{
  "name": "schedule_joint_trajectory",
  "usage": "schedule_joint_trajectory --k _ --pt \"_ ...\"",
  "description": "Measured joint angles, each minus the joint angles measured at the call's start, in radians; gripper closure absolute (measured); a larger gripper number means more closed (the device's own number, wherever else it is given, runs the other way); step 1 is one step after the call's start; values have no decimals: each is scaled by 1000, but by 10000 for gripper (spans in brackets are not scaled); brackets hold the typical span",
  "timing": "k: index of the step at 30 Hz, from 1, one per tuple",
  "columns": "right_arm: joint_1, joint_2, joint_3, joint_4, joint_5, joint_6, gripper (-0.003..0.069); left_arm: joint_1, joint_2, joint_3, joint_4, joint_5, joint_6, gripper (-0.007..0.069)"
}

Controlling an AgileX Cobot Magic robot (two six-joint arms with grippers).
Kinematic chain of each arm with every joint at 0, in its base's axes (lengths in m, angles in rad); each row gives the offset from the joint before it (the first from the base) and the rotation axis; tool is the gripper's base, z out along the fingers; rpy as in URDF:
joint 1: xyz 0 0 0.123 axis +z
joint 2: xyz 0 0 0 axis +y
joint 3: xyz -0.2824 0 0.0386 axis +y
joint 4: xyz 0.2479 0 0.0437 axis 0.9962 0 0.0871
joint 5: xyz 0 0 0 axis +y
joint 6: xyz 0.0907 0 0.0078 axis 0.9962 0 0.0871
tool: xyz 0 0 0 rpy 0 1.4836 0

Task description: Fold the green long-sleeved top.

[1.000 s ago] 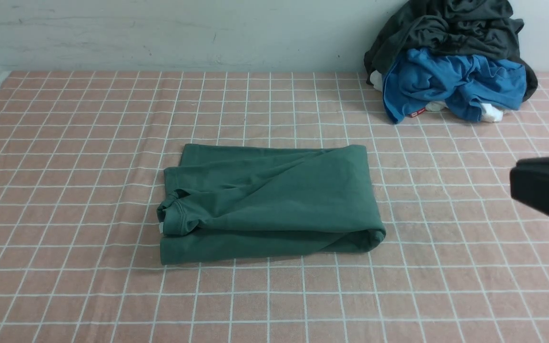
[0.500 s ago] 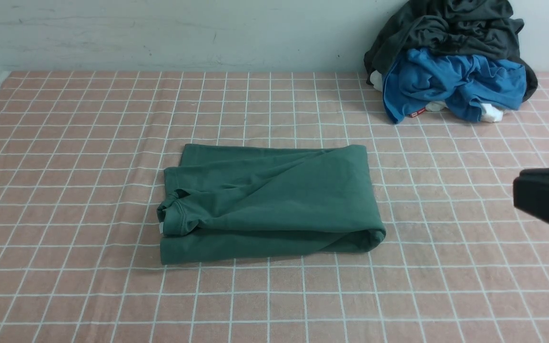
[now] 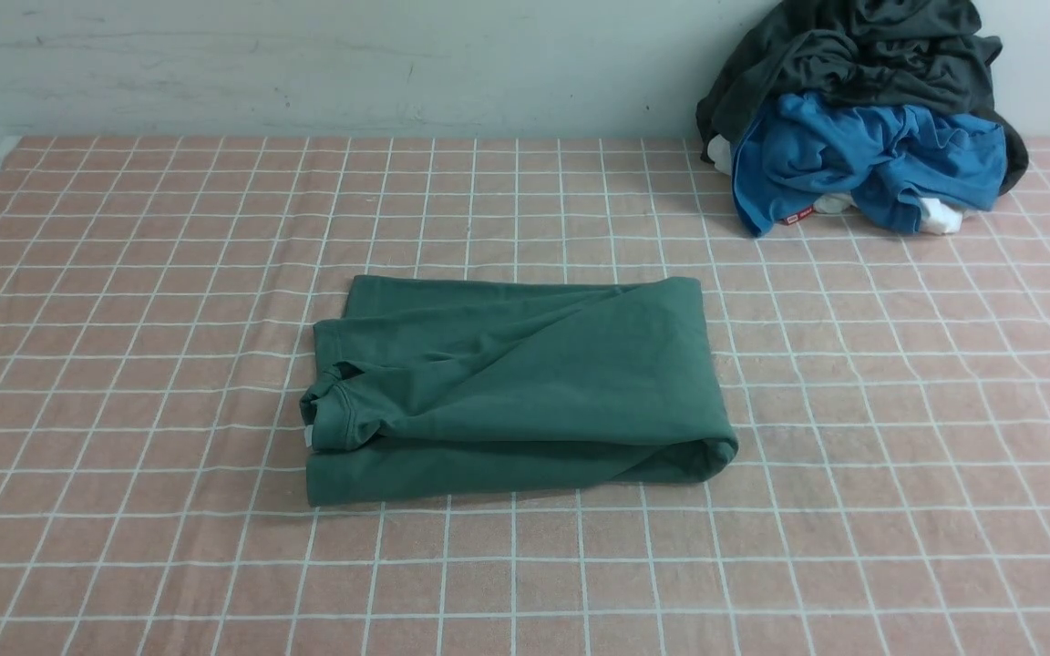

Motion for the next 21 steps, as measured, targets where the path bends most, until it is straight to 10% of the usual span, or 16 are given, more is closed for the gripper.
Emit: schedule_joint_trajectory --k 7,21 --pt "-314 -278 249 -2 22 4 673 0 0 0 0 0 0 628" --pt "-359 -339 286 -8 181 30 673 0 -2 3 2 -1 0 628"
